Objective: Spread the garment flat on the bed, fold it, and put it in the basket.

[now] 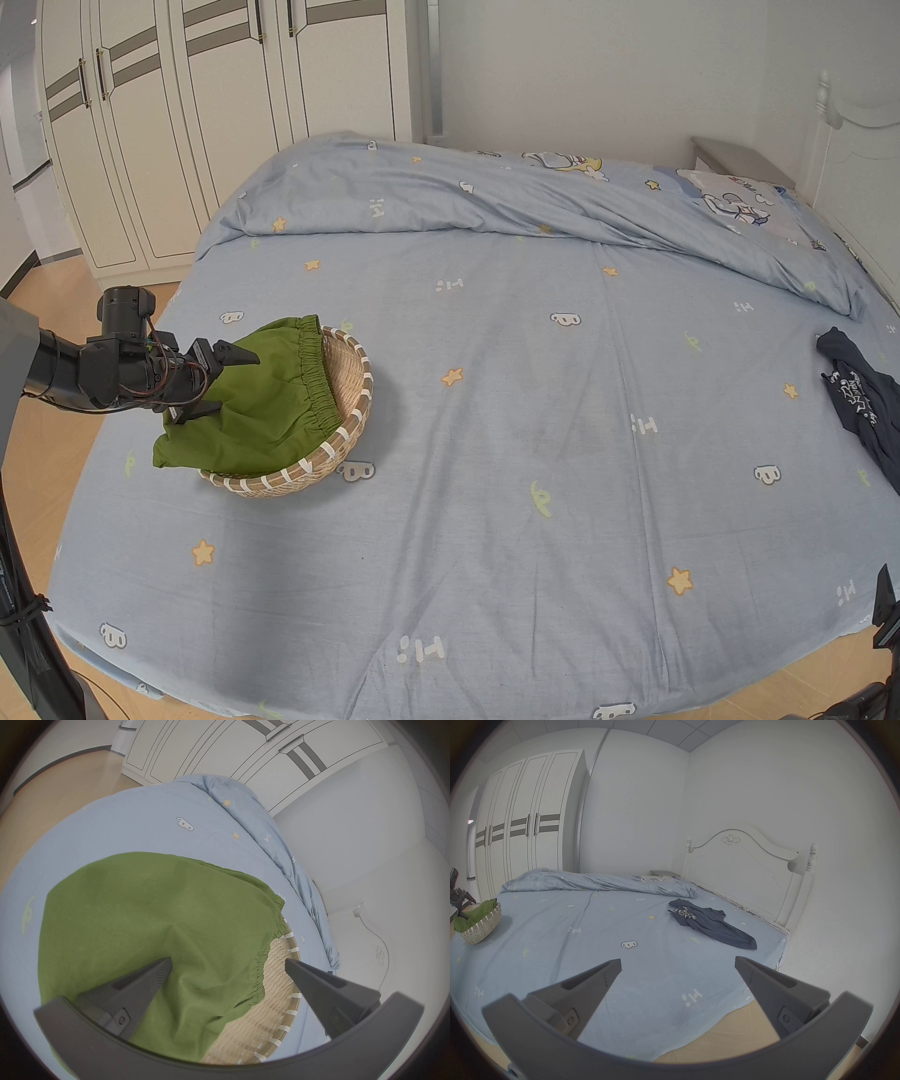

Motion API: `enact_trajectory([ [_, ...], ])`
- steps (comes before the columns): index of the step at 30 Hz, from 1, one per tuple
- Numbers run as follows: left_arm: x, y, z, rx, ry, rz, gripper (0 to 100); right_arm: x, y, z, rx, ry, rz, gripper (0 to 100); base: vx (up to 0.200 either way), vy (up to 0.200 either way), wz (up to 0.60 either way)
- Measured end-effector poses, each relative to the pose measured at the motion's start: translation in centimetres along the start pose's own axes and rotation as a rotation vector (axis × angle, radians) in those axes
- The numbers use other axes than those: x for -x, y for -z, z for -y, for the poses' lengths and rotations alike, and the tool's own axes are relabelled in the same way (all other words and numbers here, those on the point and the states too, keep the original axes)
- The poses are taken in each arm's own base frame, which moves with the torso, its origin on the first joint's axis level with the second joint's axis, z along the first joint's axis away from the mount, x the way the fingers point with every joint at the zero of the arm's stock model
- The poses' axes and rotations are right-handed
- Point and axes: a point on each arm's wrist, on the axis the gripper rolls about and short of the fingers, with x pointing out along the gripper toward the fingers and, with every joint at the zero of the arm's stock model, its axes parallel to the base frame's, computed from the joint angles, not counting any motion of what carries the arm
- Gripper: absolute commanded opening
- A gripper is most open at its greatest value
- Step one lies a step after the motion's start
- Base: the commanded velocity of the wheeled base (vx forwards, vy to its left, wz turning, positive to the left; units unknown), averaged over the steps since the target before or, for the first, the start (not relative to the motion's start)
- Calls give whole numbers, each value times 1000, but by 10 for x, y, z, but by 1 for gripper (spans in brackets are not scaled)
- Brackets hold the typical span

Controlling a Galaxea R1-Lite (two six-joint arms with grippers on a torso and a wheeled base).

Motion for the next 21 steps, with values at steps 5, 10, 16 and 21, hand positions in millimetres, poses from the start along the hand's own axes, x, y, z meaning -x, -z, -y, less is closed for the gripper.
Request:
enact_trajectory([
  [5,9,2,11,-2,17,5,100,0,0,0,-2,1,0,100,0,0,0],
  [10,36,5,39,3,71,31,100,0,0,0,-6,-1,0,100,0,0,0],
  [16,89,21,91,-30,206,48,100,0,0,-2,-6,-69,-3,100,0,0,0],
  [21,137,44,121,-78,319,49,100,1,3,-6,1,-285,-23,100,0,0,0],
])
